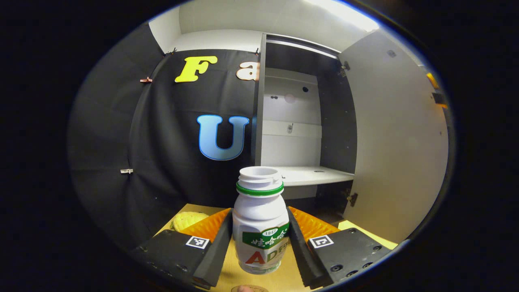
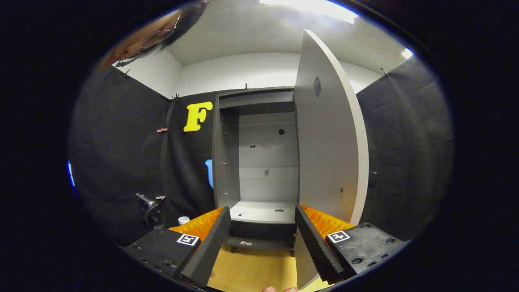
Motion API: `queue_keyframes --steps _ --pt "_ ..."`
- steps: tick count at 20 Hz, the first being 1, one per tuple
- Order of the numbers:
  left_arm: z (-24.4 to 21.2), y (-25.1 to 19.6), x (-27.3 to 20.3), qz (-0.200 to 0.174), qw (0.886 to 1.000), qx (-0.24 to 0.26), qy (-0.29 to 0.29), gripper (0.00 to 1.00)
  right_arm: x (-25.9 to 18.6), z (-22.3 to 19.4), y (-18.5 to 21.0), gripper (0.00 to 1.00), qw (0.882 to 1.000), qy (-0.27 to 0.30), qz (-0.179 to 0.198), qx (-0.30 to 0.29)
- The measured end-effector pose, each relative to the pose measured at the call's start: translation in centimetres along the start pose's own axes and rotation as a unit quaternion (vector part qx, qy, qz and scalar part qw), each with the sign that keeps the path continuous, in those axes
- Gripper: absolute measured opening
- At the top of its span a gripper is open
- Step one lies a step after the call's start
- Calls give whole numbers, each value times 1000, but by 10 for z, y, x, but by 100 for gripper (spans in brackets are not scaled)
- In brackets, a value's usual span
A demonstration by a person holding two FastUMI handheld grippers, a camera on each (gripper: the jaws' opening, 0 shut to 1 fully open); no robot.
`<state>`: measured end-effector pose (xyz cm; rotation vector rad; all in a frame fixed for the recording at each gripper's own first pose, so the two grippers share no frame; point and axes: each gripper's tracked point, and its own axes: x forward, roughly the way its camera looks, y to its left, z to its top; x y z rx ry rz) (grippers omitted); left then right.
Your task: Open the cabinet door with the right hand, grasp the bottle in the cabinet with the left hand and place it on the coaster, then close the cabinet door with the right hand.
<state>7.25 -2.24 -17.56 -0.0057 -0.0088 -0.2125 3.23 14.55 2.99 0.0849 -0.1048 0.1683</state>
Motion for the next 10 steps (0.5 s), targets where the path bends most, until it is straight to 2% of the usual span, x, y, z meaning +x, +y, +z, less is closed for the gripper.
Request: queue_keyframes --steps 3,7,8,9,10 --pt "-33 7 -19 -4 1000 -13 -1 75 9 -4 -3 99 1000 -9 -21 -7" --pt "-86 3 -34 -25 1000 3 9 75 21 -9 -9 100 997 -23 -51 -45" --pt "-102 1 -37 -34 999 -2 18 75 23 -10 -6 99 997 -28 -52 -51" --pt "-115 -1 -40 -40 999 -7 24 75 24 -10 -5 94 997 -28 -54 -54" --pt "-125 0 -43 -40 999 -8 29 75 22 -10 -2 99 997 -29 -52 -52"
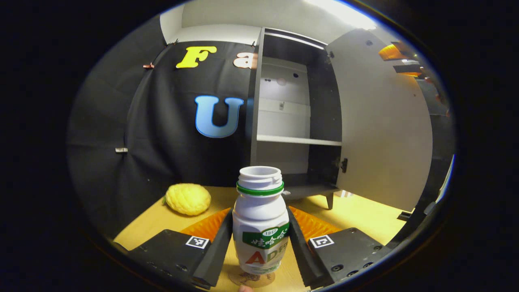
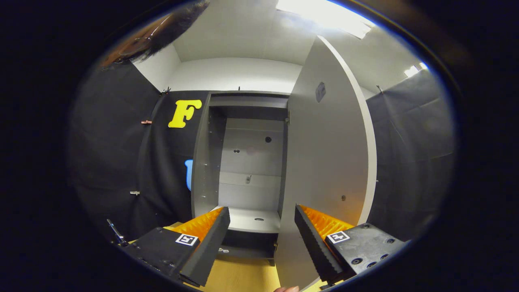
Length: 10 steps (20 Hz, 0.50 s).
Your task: Open the cabinet door with the right hand, grasp the bottle in the cabinet with the left hand and place it on the coaster, then close the cabinet door with the right hand.
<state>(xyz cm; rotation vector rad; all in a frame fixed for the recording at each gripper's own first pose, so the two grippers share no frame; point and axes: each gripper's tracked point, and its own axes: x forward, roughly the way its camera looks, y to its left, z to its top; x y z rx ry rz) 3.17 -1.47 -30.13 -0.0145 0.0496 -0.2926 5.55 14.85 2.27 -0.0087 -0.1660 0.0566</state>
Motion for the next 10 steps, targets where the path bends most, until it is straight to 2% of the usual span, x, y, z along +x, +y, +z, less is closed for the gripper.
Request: queue_keyframes --steps 3,9,10 --pt "-23 1 -2 -2 1000 8 6 75 3 4 12 97 1000 -1 9 10" --pt "-47 12 5 11 1000 11 4 76 0 -2 11 97 1000 18 4 7" --pt "-49 13 7 11 1000 13 6 76 0 -3 11 94 1000 20 4 2"
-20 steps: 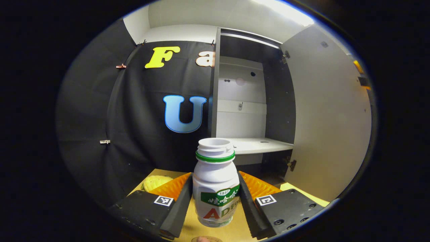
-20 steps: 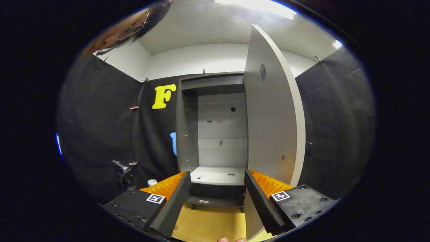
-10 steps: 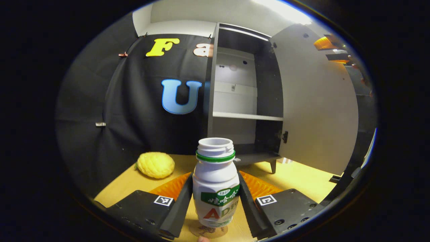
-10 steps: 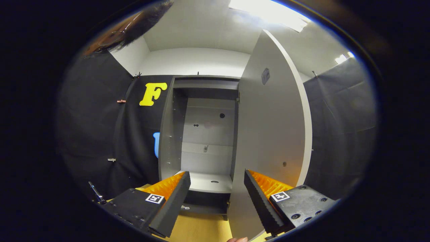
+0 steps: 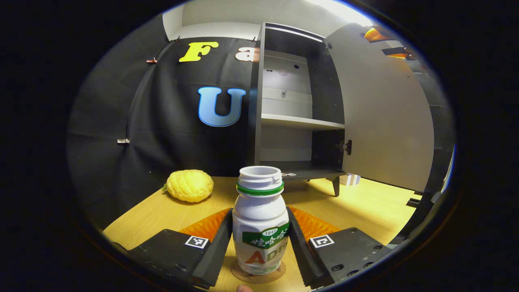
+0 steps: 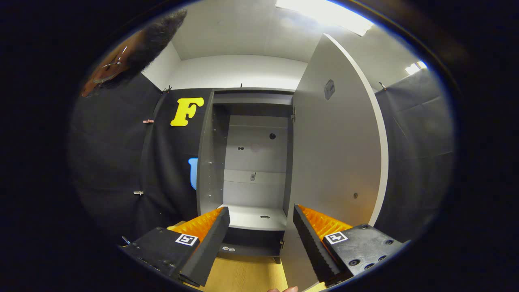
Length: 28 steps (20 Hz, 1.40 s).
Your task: Open the cabinet door with the right hand, grasp the bottle in the cabinet with the left hand and place it on the coaster, then close the cabinet door with the right hand.
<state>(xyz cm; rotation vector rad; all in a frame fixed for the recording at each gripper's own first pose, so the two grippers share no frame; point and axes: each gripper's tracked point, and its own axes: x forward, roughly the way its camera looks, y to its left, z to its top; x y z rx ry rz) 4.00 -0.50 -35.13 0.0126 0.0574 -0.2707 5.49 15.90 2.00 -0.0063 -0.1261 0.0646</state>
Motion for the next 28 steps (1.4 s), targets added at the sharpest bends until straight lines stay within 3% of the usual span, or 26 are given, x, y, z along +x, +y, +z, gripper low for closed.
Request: queue_keyframes --steps 7,10,14,23,28 --pt "-1 -4 2 -3 1000 19 6 78 -3 0 -9 97 1000 3 -11 -4" --pt "1 -3 2 -2 1000 15 8 94 -4 -1 -13 97 1000 2 -15 -11" --pt "16 -7 -4 -5 1000 26 12 94 -6 0 -15 97 1000 1 -17 -10" --pt "135 -9 -26 42 999 1 -9 94 -12 -2 -15 97 1000 10 -6 7" --pt "213 -4 -37 93 995 -19 -10 94 -20 -7 -25 97 999 29 1 19"
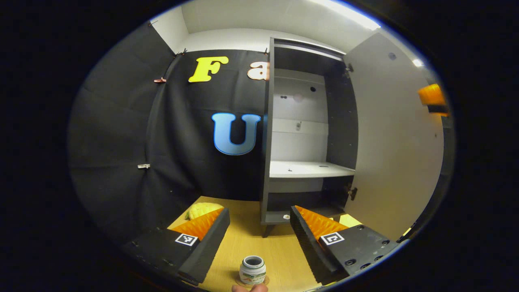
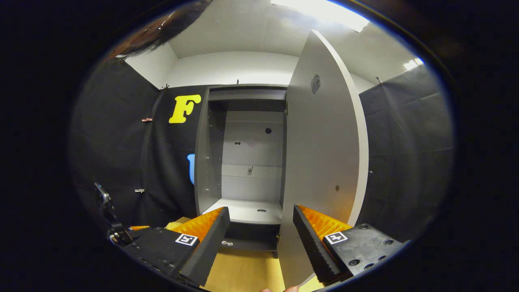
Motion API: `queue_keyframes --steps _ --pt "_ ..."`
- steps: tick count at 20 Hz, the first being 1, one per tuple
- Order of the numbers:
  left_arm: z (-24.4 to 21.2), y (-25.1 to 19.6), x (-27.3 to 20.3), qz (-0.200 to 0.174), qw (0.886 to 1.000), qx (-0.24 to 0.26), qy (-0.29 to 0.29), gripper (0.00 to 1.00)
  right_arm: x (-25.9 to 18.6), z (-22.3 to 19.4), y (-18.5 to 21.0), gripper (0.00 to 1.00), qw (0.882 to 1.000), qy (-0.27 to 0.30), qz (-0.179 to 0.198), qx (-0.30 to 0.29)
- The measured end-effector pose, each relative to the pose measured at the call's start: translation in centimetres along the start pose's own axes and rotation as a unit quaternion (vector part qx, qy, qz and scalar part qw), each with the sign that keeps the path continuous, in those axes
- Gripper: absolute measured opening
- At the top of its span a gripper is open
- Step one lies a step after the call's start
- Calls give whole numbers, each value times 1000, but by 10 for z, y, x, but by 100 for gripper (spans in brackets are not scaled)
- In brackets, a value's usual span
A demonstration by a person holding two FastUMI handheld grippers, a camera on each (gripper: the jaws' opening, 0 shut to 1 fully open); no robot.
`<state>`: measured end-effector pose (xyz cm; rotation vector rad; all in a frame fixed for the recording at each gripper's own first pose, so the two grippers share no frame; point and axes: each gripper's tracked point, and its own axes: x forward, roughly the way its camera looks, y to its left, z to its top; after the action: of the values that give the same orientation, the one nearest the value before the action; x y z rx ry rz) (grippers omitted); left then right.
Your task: Open the cabinet door with the right hand, grasp the bottle in the cabinet with the left hand and place it on the coaster, then close the cabinet door with the right hand.
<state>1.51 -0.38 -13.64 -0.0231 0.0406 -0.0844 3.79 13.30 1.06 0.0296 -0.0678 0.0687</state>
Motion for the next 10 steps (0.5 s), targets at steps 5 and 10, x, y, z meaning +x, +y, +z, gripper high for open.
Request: queue_keyframes --steps 5,10 --pt "71 -8 -19 16 1000 10 -22 94 -20 5 -16 97 1000 2 5 -6" --pt "101 -26 -35 10 999 16 -29 94 -47 7 -60 97 1000 15 -13 6"
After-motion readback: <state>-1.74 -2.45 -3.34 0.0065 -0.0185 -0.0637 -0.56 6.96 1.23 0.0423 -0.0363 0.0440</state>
